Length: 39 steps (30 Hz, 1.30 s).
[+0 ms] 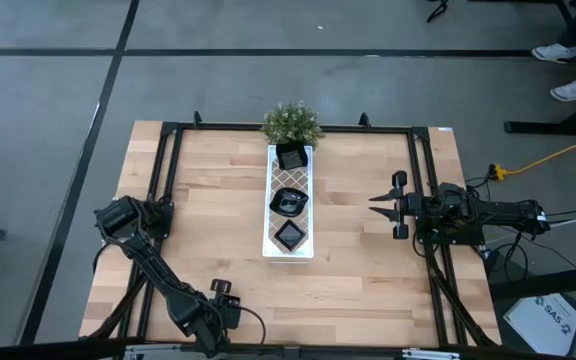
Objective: Pick & Place Mini shaped plates
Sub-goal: Stack the square plate on top of the square plate on the shelf
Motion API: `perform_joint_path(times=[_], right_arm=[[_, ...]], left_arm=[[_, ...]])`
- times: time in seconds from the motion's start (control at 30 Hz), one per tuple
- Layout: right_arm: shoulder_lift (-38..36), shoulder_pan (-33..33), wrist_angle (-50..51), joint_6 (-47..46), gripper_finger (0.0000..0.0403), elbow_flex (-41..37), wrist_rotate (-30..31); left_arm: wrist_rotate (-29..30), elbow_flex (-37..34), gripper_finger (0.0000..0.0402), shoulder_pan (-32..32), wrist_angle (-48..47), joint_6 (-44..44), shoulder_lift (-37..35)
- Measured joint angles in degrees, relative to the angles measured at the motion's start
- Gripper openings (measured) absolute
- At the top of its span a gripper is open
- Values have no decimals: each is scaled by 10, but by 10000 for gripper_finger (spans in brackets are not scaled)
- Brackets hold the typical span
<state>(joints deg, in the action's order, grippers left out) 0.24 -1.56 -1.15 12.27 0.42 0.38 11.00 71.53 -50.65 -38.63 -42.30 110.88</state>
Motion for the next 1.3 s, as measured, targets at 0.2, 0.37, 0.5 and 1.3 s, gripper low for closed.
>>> perform_joint_path(times=[0.2, 0.37, 0.5, 1.3], right_arm=[[0, 0, 0, 0, 102, 0, 0], [0, 0, 0, 0, 102, 0, 0], [0, 0, 0, 0, 102, 0, 0], [0, 0, 0, 0, 102, 0, 0]], left_arm=[[3, 1, 7, 0, -1, -19, -4], [9, 37, 3, 0, -39, -9, -5], [11, 73, 2, 0, -74, 11, -5], [156, 247, 2, 49, -187, 250, -6]])
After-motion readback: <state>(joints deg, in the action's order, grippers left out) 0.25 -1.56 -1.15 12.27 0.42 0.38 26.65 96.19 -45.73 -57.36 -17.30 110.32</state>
